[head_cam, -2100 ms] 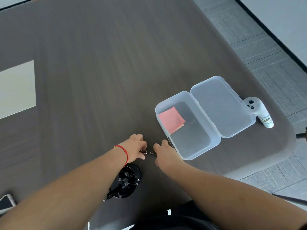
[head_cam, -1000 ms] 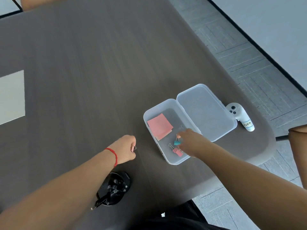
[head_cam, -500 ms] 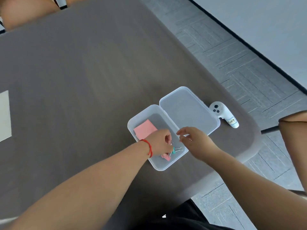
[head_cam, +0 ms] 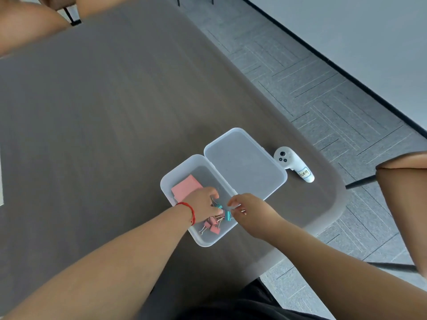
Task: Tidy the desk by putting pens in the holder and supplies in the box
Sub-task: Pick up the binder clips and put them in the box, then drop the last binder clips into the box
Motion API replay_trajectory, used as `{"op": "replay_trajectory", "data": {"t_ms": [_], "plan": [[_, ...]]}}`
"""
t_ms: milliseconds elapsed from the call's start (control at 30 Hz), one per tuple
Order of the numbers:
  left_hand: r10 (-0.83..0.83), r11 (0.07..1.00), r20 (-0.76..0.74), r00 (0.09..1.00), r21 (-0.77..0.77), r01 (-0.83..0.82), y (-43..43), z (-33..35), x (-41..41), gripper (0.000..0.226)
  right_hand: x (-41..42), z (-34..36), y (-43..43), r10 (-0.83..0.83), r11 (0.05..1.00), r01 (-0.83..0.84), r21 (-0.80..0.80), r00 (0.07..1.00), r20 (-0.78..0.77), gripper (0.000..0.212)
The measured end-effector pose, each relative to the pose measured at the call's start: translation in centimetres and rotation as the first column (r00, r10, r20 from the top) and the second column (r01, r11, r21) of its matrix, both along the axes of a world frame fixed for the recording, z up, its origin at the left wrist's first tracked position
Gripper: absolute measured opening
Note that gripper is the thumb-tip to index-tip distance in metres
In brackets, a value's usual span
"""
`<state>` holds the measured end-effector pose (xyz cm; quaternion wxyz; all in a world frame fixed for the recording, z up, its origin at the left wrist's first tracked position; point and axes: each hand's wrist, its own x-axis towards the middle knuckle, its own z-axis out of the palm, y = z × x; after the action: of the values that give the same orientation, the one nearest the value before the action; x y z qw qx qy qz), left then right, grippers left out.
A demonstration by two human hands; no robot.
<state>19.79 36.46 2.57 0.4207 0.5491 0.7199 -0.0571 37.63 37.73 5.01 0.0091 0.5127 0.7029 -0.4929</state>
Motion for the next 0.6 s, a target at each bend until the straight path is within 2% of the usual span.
{"op": "replay_trajectory", "data": {"t_ms": [67, 167, 233, 300, 367, 400, 467, 533, 600], "plan": [[0.075, 0.997, -0.007, 0.997, -0.025, -0.075, 0.5, 1.7, -1.0, 0.025, -0.3, 0.4, 0.4, 0.024, 0.999, -0.022, -0.033, 0.999, 0.039, 0.029], [0.180, 0.984, 0.021, 0.984, 0.007, -0.180, 0.5, 4.6, -2.5, 0.040, -0.8, 0.4, 1.3, 0.040, 0.995, -0.033, -0.094, 0.997, 0.071, 0.029], [0.302, 0.947, 0.044, 0.952, 0.101, -0.305, -0.3, 5.8, -3.8, 0.048, -0.6, 0.3, 2.2, -0.072, 0.994, 0.074, -0.077, 0.997, 0.034, 0.025], [0.480, 0.842, 0.044, 0.876, 0.259, -0.474, -1.1, 5.8, -5.2, 0.035, 0.0, -0.4, 3.8, -0.195, 0.976, 0.185, 0.118, 0.978, 0.074, 0.026], [0.716, 0.642, 0.088, 0.692, 0.308, -0.702, -1.9, 5.7, -6.0, 0.017, 0.7, -1.4, 6.2, -0.206, 0.935, 0.126, 0.333, 0.955, 0.216, 0.040], [0.820, 0.516, 0.142, 0.554, 0.235, -0.824, -2.1, 5.8, -6.1, 0.016, 0.9, -1.7, 7.4, -0.173, 0.927, 0.050, 0.371, 0.936, 0.307, 0.049], [0.922, 0.329, 0.241, 0.302, -0.081, -0.941, -2.7, 5.8, -5.8, 0.025, 0.7, -2.2, 9.4, -0.096, 0.950, -0.051, 0.309, 0.892, 0.442, 0.065], [0.944, 0.250, 0.302, 0.133, -0.388, -0.887, -3.1, 5.7, -5.4, 0.039, 0.3, -2.7, 10.9, -0.068, 0.974, -0.046, 0.222, 0.875, 0.480, 0.075], [0.947, 0.214, 0.319, 0.040, -0.531, -0.820, -3.1, 5.6, -5.3, 0.052, 0.0, -2.8, 12.0, -0.086, 0.982, -0.004, 0.189, 0.880, 0.467, 0.077]]}}
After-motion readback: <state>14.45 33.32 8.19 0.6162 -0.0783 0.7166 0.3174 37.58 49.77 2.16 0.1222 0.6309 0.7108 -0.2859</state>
